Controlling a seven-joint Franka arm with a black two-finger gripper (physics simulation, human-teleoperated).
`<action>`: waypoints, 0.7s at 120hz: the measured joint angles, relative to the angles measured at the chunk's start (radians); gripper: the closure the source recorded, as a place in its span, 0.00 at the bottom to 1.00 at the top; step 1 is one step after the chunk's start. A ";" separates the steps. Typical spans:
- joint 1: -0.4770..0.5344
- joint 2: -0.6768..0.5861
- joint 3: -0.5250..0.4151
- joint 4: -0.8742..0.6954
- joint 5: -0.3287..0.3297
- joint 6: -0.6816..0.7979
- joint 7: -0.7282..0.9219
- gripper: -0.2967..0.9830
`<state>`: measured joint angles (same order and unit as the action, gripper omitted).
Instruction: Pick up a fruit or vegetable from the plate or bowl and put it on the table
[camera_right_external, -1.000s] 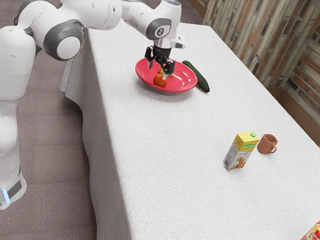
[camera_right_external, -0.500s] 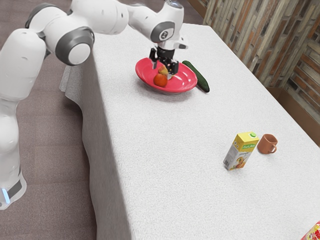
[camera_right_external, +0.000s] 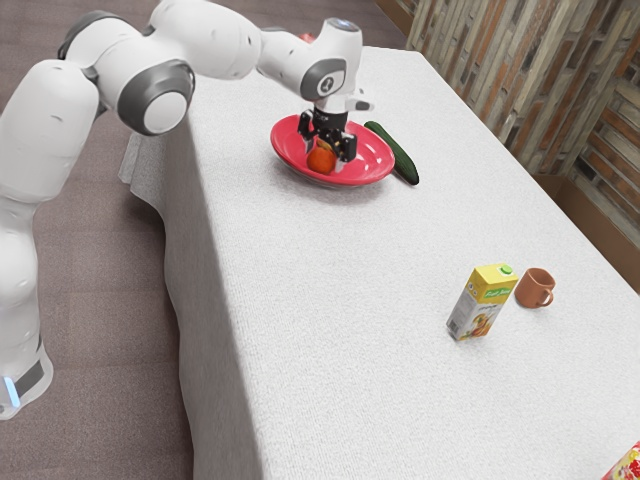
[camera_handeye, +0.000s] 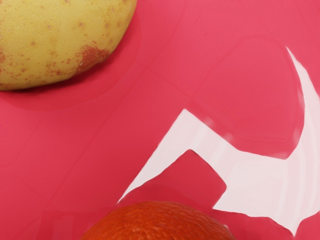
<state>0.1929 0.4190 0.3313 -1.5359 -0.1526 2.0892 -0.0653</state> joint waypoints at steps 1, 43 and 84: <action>0.000 0.000 0.000 0.000 -0.001 0.001 0.000 0.24; -0.003 -0.012 -0.001 -0.002 -0.007 0.008 -0.006 0.49; -0.133 -0.167 -0.011 0.020 0.028 -0.053 -0.005 0.50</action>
<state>0.0597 0.2522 0.3205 -1.5158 -0.1249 2.0362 -0.0700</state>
